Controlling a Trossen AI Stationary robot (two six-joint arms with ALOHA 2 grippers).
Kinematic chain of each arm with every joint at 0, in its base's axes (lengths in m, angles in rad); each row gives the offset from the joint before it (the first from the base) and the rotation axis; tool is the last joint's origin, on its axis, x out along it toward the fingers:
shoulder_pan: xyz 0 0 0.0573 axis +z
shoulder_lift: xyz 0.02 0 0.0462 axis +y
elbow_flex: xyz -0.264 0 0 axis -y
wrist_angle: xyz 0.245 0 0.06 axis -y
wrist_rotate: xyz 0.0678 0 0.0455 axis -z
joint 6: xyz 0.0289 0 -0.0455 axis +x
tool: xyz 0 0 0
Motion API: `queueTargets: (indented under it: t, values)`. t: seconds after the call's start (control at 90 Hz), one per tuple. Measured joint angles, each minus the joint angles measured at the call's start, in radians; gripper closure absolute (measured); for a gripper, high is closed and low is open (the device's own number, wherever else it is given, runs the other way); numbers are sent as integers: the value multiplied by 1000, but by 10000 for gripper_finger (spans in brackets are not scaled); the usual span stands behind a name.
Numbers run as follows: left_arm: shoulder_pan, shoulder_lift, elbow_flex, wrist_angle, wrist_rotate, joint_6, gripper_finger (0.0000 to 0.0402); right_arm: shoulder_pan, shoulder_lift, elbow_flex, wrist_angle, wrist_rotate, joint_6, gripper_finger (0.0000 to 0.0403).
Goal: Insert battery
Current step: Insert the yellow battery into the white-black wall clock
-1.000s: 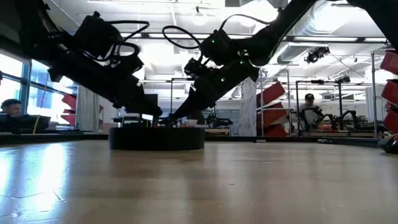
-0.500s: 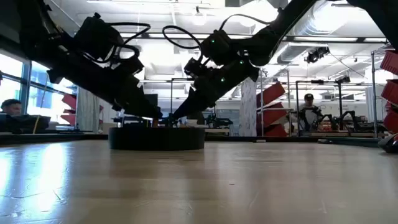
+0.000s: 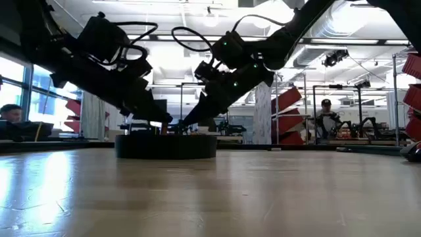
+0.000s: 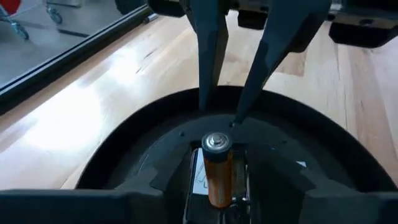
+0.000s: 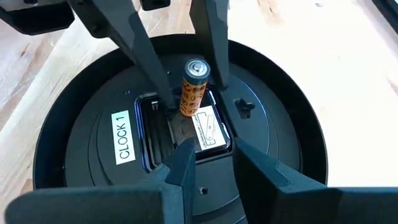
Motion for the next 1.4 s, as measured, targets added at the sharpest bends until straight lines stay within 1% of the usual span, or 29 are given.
queueTargets:
  t: [0.122,0.478,0.633,0.844,0.967,1.133,1.4]
  values:
    - [0,0,0,-1,0,0,284,0,0,0,5,0,3,327]
    - [0,0,0,-13,-2,0,285,0,0,0,5,0,3,327]
    - [0,0,0,-13,-4,0,274,0,0,0,5,0,3,327]
    - [0,0,0,-13,-4,-19,249,0,0,0,5,0,3,327]
    - [0,0,0,-26,-31,-25,239,0,0,0,5,0,3,327]
    - [1,0,0,-43,-36,-19,238,0,0,0,5,0,3,327]
    - [0,0,0,-41,-15,-8,239,0,0,0,5,0,4,327]
